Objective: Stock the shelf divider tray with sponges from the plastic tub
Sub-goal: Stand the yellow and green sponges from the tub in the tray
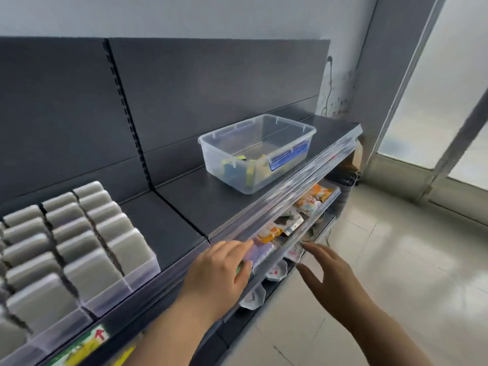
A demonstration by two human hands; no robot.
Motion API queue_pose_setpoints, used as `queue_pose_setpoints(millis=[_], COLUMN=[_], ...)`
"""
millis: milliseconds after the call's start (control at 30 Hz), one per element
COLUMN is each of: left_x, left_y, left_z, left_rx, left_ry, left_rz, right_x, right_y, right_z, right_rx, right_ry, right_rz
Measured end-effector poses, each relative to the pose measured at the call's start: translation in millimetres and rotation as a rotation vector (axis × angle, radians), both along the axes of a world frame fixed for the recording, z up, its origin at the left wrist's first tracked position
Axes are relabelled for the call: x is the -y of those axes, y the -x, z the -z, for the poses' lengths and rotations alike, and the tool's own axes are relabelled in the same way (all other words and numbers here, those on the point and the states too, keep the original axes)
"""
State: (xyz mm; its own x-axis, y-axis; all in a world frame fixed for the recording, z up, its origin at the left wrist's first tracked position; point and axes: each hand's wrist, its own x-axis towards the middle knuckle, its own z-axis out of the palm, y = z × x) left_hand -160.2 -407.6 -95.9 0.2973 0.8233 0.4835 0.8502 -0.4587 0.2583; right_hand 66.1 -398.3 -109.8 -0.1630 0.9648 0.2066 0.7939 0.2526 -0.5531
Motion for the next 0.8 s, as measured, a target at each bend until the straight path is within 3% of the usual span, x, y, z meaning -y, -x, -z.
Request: queue_pose_setpoints(millis=[267,533,800], left_x=[-54.7,-162.4,-265.0], left_y=[-24.2,-24.6,-8.6], left_z=[19.9,3.8,-29.6], left_rx=[-0.008,0.1,0.159], left_ry=[0.055,-0.019,-0.141], left_rz=[0.019,-0.011,-0.082], right_x=[-29.6,-152.8,-276.7], right_y=[-36.5,-41.0,-34.8], right_z=[26.4,7.4,-39.7], right_rx=[-0.014,0.08,0.042], right_ry=[0.047,0.113,-0.064], right_rz=[0.083,0.033,0.01])
